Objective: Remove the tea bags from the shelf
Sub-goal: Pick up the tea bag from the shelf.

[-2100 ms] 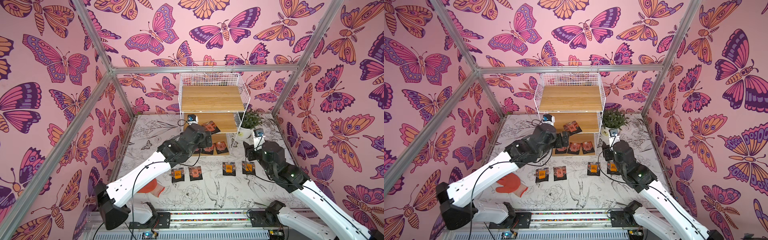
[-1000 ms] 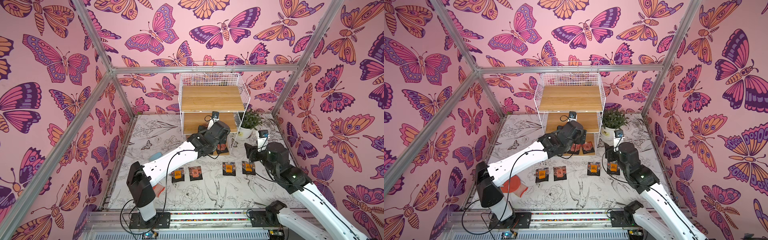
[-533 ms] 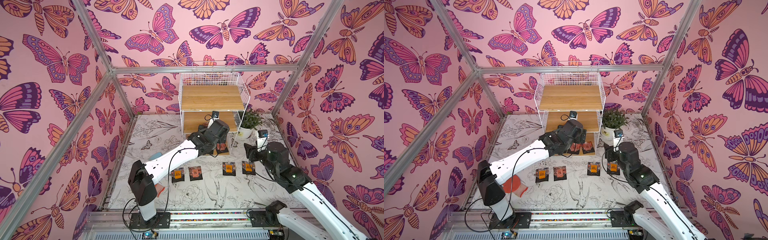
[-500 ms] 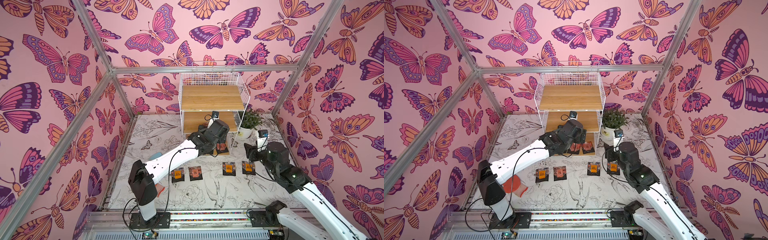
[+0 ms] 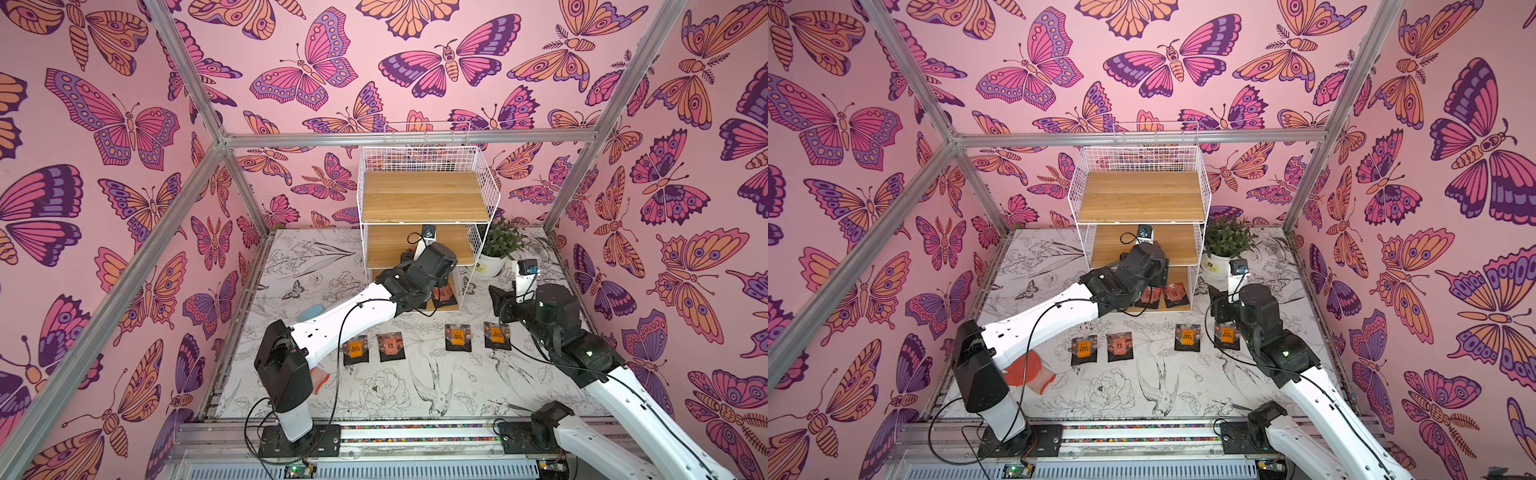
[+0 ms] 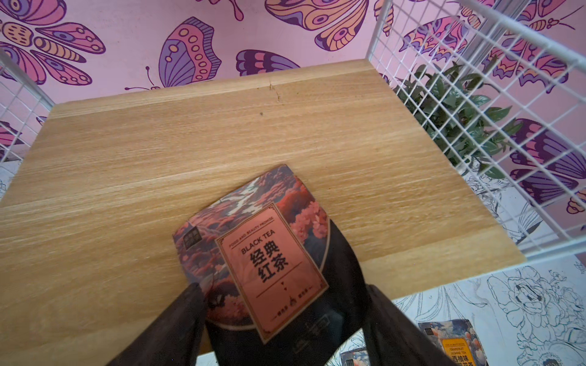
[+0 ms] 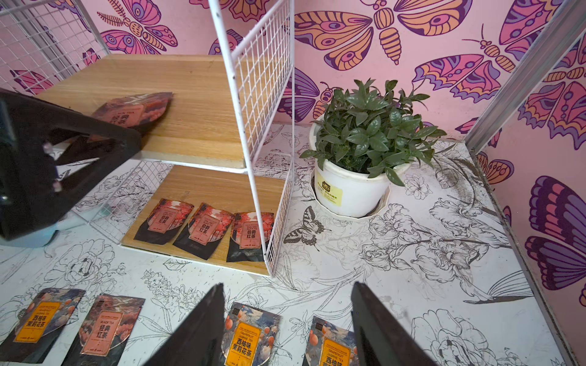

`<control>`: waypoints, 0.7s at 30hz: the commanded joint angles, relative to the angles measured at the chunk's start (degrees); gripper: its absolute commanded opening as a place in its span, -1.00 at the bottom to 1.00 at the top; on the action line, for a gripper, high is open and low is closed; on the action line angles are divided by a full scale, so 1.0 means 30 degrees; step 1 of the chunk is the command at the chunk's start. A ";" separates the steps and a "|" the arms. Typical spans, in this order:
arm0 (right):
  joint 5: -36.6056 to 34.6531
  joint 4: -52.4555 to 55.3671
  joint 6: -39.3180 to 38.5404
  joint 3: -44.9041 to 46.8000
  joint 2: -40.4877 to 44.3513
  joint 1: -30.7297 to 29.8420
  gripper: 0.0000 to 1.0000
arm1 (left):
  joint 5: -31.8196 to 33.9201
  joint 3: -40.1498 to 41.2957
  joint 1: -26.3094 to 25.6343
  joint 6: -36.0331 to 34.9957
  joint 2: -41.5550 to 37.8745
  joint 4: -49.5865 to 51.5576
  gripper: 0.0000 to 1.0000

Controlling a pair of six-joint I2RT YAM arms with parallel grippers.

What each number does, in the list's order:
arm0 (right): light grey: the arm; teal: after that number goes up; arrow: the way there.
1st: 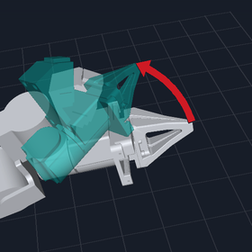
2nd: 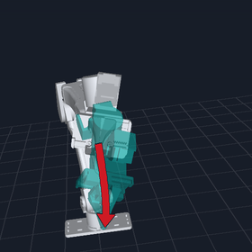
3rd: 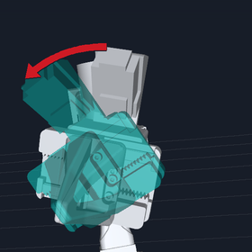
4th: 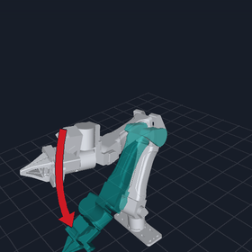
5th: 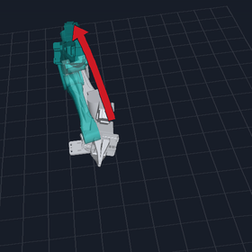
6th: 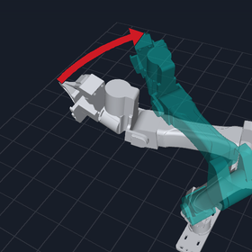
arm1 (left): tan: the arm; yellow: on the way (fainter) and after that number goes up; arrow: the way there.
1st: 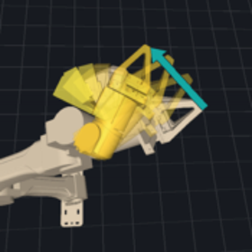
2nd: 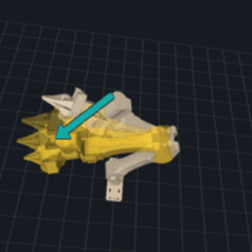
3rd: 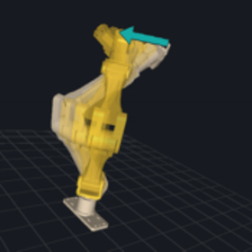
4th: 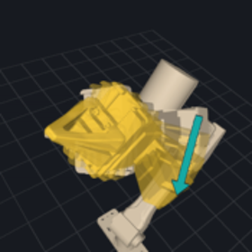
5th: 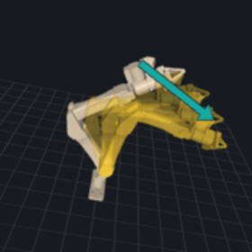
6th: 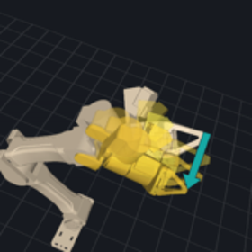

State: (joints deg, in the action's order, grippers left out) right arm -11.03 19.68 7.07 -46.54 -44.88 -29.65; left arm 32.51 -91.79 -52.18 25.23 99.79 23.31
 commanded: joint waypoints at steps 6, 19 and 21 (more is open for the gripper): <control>0.0160 -0.0170 -0.0072 -0.0013 0.0327 0.0142 0.32 | -0.0431 0.1936 0.0783 0.1578 -0.0169 0.1744 -0.19; 0.0014 -0.0194 -0.0149 -0.0009 0.0314 0.0182 0.31 | -0.2196 0.1642 0.0627 0.0995 -0.1579 0.1202 -1.00; 0.0014 -0.0210 -0.0138 0.0006 0.0277 0.0186 0.31 | -0.2144 0.1779 0.0422 0.0859 -0.2001 0.1167 -1.00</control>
State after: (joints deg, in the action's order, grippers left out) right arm -11.00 19.68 7.05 -46.54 -44.23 -29.58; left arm 29.12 -88.09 -50.61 28.53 95.77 22.76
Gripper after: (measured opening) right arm 0.656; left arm 0.064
